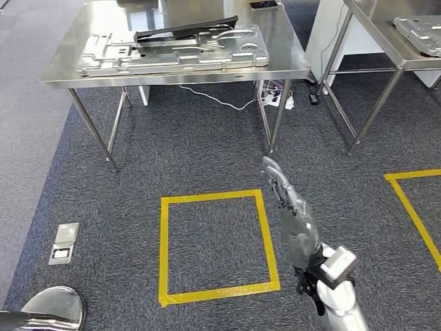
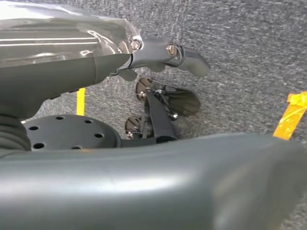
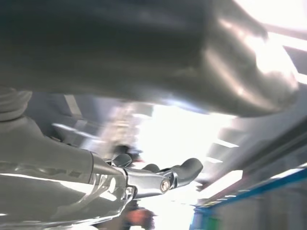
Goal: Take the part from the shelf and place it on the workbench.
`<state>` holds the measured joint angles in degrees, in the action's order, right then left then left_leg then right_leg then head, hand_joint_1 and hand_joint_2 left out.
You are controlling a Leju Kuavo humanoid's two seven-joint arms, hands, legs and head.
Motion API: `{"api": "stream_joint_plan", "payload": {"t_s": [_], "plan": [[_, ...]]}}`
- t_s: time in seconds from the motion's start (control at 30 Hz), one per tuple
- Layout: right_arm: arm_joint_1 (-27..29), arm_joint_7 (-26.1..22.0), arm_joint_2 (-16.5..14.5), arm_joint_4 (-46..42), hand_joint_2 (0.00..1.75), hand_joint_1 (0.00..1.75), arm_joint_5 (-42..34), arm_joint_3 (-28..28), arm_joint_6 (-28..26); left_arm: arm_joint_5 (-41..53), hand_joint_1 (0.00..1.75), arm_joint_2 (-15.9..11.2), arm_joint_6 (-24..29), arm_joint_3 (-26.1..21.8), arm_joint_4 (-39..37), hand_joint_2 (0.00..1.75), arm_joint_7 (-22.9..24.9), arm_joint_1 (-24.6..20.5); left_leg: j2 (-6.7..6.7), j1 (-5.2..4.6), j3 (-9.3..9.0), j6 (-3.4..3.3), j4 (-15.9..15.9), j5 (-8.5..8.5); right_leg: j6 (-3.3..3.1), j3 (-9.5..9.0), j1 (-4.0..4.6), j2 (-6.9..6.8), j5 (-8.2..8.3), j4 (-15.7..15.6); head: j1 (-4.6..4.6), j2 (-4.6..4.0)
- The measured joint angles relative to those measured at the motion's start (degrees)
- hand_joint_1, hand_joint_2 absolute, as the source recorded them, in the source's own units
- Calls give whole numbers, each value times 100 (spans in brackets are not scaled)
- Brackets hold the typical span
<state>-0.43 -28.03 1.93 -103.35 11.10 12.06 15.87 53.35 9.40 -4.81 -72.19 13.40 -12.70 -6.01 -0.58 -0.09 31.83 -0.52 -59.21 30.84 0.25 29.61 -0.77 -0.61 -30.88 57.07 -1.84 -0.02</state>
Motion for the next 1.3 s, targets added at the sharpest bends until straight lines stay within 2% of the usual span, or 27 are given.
{"api": "stream_joint_plan", "payload": {"t_s": [0.03, 0.1, 0.13, 0.17, 0.2, 0.23, 0.27, 0.33, 0.37, 0.4, 0.47, 0.53, 0.63, 0.67, 0.7, 0.73, 0.8, 0.83, 0.87, 0.97, 1.0, 1.07, 1.13, 1.17, 1.2, 1.23, 1.3], "plan": [[59, 39, -3, 207, 0, 0, 80, 45, -74, 1, 0, -1, 1, -7, 0, 175, 1, 1, 8, 9, 79, 29, -195, 157, -36, 22, -16, -14, 26, -11, -1, 0], [183, 162, -16, 649, 0, 0, 236, 130, -206, 3, 0, -1, 7, -17, 0, 175, 3, 8, 13, 36, 348, 88, -875, 566, -75, 76, -15, -34, 59, -6, -2, 0], [241, 234, -28, 899, 0, 0, 322, 173, -288, 5, 0, -1, 9, -21, 0, 175, 4, 17, 13, 47, 473, 110, -1214, 710, -80, 101, -10, -41, 72, -2, -2, 0], [291, 327, -48, 1179, 0, 0, 427, 216, -399, 7, 0, -1, 11, -23, 0, 175, 5, 27, 13, 51, 521, 124, -1397, 750, -80, 120, -6, -45, 84, 2, -2, 0], [328, 417, -76, 1489, 0, 0, 538, 259, -534, 8, 0, -1, 11, -26, 0, 175, 5, 35, 13, 54, 467, 129, -1364, 679, -77, 130, -3, -45, 93, 4, -2, 0], [350, 491, -110, 1810, 0, 0, 641, 299, -682, 10, 0, -1, 12, -28, 0, 175, 5, 40, 13, 55, 310, 124, -1106, 511, -72, 131, -2, -43, 99, 6, -2, 0], [361, 545, -149, 2139, 44, 0, 729, 332, -832, 14, 0, -1, 13, -29, 0, 175, 5, 40, 16, 53, 90, 107, -701, 301, -66, 126, -2, -41, 103, 7, -2, 0], [325, 563, -235, 2883, 44, 0, 856, 379, -1119, 31, 0, -1, 11, -31, 0, 175, 7, 35, 26, 32, -249, 50, -28, 42, -31, 134, 14, -35, 120, 18, -2, 0], [282, 568, -281, 3307, 44, 0, 904, 392, -1254, 42, 0, -1, 8, -31, 0, 175, 10, 29, 31, 21, -316, 20, 127, 9, -6, 148, 20, -33, 133, 24, -2, 0], [225, 577, -325, 3766, 0, 0, 937, 394, -1380, 56, 0, -1, 3, -30, 0, 175, 13, 23, 33, 11, -319, -5, 164, 26, 26, 167, 25, -33, 151, 27, -2, 0], [83, 578, -391, 4751, 0, 0, 917, 355, -1588, 99, 0, 1, -6, -29, 0, 175, 20, 15, 24, 26, -297, -59, 204, 16, 89, 196, 28, -29, 152, 44, -1, 0], [-78, 647, -423, 5762, 0, 0, 788, 233, -1743, 137, 0, 3, -8, -26, 0, 175, 28, 12, 7, 55, -266, -130, 243, -31, 147, 296, 25, -3, -57, 276, 2, 0], [-192, 985, -421, 7049, 131, 0, 454, -105, -1836, 166, 0, 4, -3, -22, 0, 175, 58, 17, -1, 55, -188, -189, 236, -82, 202, 716, 4, 25, -652, 1328, 5, 0], [-177, 1152, -409, 7399, 175, 0, 318, -250, -1850, 183, 0, 4, 2, -22, 0, 175, 71, 23, -1, 52, -169, -193, 226, -91, 215, 800, 1, 26, -733, 1584, 5, 0], [-149, 1350, -395, 7693, 175, 0, 195, -395, -1869, 202, 0, 4, 9, -22, 0, 175, 83, 29, -1, 52, -155, -192, 213, -95, 223, 779, -2, 26, -699, 1625, 5, 0], [-118, 1551, -377, 7954, 175, 0, 92, -542, -1895, 216, 0, 5, 15, -21, 0, 175, 89, 33, -1, 55, -147, -187, 196, -95, 230, 647, -6, 26, -562, 1428, 5, 0], [-84, 1952, -343, 8342, 175, 0, -79, -799, -1934, 234, 0, 6, 28, -19, 0, 175, 92, 28, -4, 52, -134, -162, 153, -81, 229, 219, -11, 24, -209, 638, 5, 0], [-87, 2145, -331, 8491, 175, 0, -163, -912, -1947, 238, 0, 6, 37, -17, 0, 175, 93, 20, -8, 40, -120, -140, 128, -73, 215, 62, -9, 25, -104, 306, 4, 0], [-93, 2362, -325, 8614, 175, 0, -262, -1020, -1955, 244, 0, 6, 45, -14, 0, 175, 96, 12, -12, 27, -104, -112, 110, -70, 194, -18, -7, 26, -62, 114, 3, 0], [-82, 2925, -324, 8870, 175, 0, -551, -1362, -1994, 283, 0, 6, 54, 5, 0, 175, 105, 5, -15, 25, -77, -34, 85, -76, 95, -4, 1, 23, -50, 52, 1, 0], [-80, 3023, -322, 8923, 175, 0, -618, -1469, -2007, 302, 0, 6, 52, 14, 0, 175, 105, 8, -10, 33, -61, -8, 38, -20, 56, 7, -6, 18, -33, 49, -2, 0], [-90, 3120, -317, 9000, 175, 0, -701, -1649, -2028, 332, 0, 6, 33, 28, 0, 175, 98, 10, 1, 50, 86, 44, -346, 292, -14, 43, -23, 6, 6, 39, -5, 0], [-93, 3180, -314, 9053, 175, 0, -764, -1796, -2042, 341, 0, 6, 4, 35, 0, 175, 84, 14, 5, 61, 381, 80, -1105, 708, -52, 89, -12, -1, 31, 42, -7, 0], [-91, 3200, -314, 9078, 175, 0, -786, -1857, -2045, 341, 0, 6, -9, 37, 0, 175, 76, 21, 6, 63, 486, 87, -1406, 821, -61, 106, -5, -5, 40, 44, -6, 0], [-89, 3226, -313, 9098, 175, 0, -802, -1913, -2047, 341, 0, 6, -21, 38, 0, 175, 68, 27, 6, 62, 503, 85, -1519, 823, -64, 114, 2, -8, 46, 45, -6, 0], [-87, 3255, -312, 9112, 175, 0, -809, -1963, -2048, 342, 0, 6, -32, 38, 0, 175, 57, 32, 7, 60, 406, 72, -1386, 706, -64, 113, 8, -7, 49, 46, -6, 0], [-91, 3329, -312, 9131, 175, 0, -811, -2050, -2048, 342, 0, 2, -46, 40, 1, 175, 31, 32, 13, 38, -4, 3, -626, 315, -59, 94, 18, -4, 51, 47, -6, 0]]}}
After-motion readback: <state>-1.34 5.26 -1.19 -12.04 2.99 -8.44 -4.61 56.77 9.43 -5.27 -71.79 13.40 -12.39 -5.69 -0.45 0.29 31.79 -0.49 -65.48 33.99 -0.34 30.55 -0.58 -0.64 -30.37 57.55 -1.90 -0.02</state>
